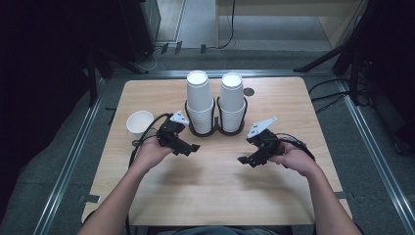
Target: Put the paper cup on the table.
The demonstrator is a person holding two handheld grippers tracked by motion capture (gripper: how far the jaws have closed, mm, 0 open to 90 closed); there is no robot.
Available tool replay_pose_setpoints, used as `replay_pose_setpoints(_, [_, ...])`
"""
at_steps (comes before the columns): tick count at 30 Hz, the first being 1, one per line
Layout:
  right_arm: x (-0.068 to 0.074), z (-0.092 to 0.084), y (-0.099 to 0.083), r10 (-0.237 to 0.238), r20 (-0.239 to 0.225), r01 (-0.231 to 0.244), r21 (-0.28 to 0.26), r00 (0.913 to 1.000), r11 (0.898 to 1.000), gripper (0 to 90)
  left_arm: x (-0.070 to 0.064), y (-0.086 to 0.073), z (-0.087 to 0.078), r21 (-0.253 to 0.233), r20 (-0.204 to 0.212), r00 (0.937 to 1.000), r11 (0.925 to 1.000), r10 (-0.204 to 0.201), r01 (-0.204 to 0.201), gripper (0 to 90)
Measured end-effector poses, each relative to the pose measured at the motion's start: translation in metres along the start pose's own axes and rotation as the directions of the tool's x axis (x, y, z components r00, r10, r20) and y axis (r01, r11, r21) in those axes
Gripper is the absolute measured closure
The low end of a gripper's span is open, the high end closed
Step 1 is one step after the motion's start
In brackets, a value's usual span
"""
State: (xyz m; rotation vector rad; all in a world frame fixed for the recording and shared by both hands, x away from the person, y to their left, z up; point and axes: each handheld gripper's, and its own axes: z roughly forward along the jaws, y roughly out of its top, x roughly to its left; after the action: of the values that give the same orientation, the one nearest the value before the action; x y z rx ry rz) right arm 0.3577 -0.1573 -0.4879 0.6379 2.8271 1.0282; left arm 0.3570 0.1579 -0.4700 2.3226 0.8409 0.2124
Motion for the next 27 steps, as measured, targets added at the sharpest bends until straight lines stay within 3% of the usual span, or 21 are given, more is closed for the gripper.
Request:
replay_pose_setpoints(3, [0.0,0.0,0.0,-0.008,0.002,0.008,0.002,1.0,1.0,14.6,-0.004,0.001,0.001,-0.011,0.014,0.9999,0.9999,-0.007,0.007,1.3])
replay_pose_setpoints(10, [0.001,0.002,0.0,-0.02,0.003,0.02,0.007,0.9998,1.0,14.6,-0.013,0.002,0.009,-0.007,0.008,0.9996,0.9996,0.026,-0.026,1.2])
replay_pose_setpoints(27, [0.004,0.005,0.001,-0.029,0.003,0.029,0.02,0.9996,0.999,14.6,-0.029,0.007,0.018,-0.018,0.026,0.9978,0.998,0.06,-0.06,1.2])
